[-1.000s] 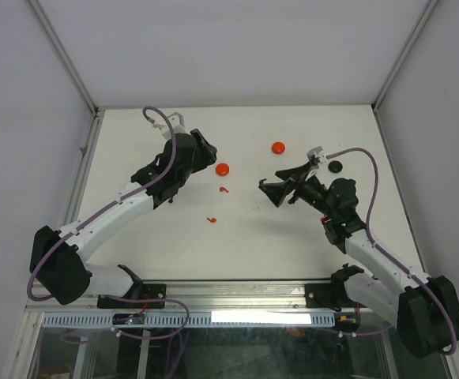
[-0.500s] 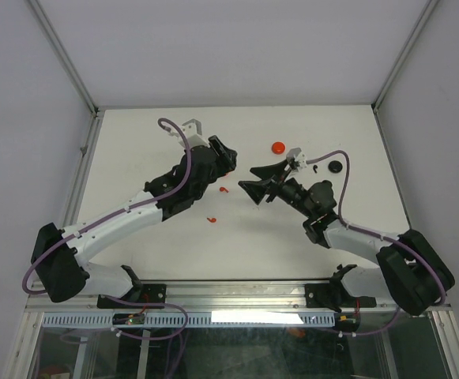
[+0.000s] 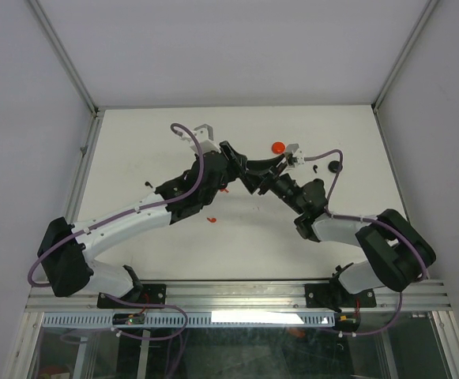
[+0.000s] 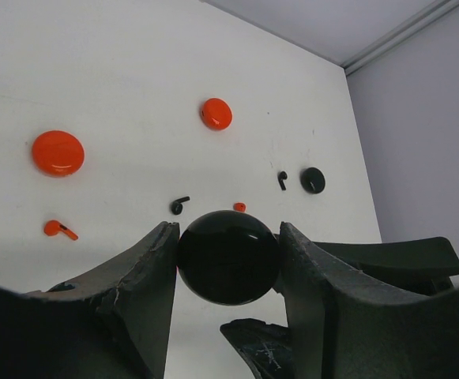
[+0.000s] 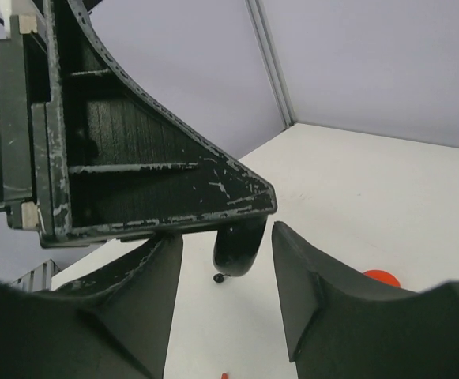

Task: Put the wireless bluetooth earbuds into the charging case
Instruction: Pick up the charging case at the center of the board.

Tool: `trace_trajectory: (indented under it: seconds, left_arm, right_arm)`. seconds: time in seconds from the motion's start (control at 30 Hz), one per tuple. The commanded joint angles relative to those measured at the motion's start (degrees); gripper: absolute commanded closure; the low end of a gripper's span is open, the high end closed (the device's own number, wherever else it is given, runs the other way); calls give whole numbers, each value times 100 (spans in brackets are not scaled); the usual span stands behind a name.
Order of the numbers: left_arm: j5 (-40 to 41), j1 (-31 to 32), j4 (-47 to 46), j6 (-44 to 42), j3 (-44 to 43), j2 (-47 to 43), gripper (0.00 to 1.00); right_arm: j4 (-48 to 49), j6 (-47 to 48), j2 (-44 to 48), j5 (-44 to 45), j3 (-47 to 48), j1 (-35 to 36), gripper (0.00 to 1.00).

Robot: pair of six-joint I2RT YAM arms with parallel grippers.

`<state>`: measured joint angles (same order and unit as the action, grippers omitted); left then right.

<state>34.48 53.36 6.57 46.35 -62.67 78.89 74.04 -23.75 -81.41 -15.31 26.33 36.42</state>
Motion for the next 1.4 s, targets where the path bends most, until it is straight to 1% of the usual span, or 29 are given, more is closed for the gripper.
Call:
trace_trajectory:
  seconds: [0.0,0.07,0.2,0.37,0.43,0.47,0.5,0.53,0.57,0.67,0.73,0.8,0.87,0.97,1.03,1.1,1.2,1.27,1.37]
  left_arm:
    - [91,127,-364,-21,-139,13,93]
    - [64,138,-383,-35,-132,17,93]
    - [46,155,-438,-101,-116,-19,93]
    - [-69,165,-501,-287,-81,-69,93]
    - [-104,168,-528,-365,-34,-138,91]
    - [-102,167,-552,-425,-6,-176,89]
    - [-105,166,-574,-522,23,-244,84]
    - [-114,166,-590,-628,54,-311,79]
    - [-124,159,-609,-755,86,-384,71]
    - [-322,157,-774,-1301,231,-680,52]
    - [-620,149,-969,-1773,377,-966,46]
    - [-968,120,-1114,-2251,517,-1244,40]
    - [-1436,18,-1224,-2597,667,-1554,39]
    - [-2437,-304,-1271,-2843,829,-1962,35]
    - [-3208,-621,-1266,-2913,912,-2171,32]
    - [-4104,-1037,-1290,-2889,977,-2307,31]
    - [-5198,-1626,-1295,-2844,1029,-2373,31]
    - [-5911,-1846,-1327,-2858,1043,-2349,31]
    - [-6605,-1991,-1425,-2858,1068,-2254,31]
  right_arm:
    - [659,-77,-125,230,294,41,50]
    - [687,-84,-189,249,305,42,55]
    - [718,-118,-263,215,288,47,62]
    - [709,-122,-270,172,256,41,80]
    - [668,-124,-249,128,251,41,87]
    - [668,-129,-230,114,238,47,91]
    - [672,-137,-192,95,209,42,94]
    - [666,-144,-161,72,189,40,97]
    - [653,-146,-115,20,174,34,100]
    - [627,-167,18,-133,113,18,100]
    - [623,-209,124,-259,73,-6,100]
    - [599,-264,222,-418,40,-46,100]
    - [560,-320,331,-603,29,-79,100]
    - [439,-396,478,-854,51,-117,100]
    - [393,-471,546,-985,67,-141,100]
    - [408,-589,593,-1191,107,-171,100]
    - [458,-809,642,-1440,187,-219,100]
    - [511,-985,652,-1562,224,-248,100]
    - [680,-1281,644,-1715,275,-291,100]
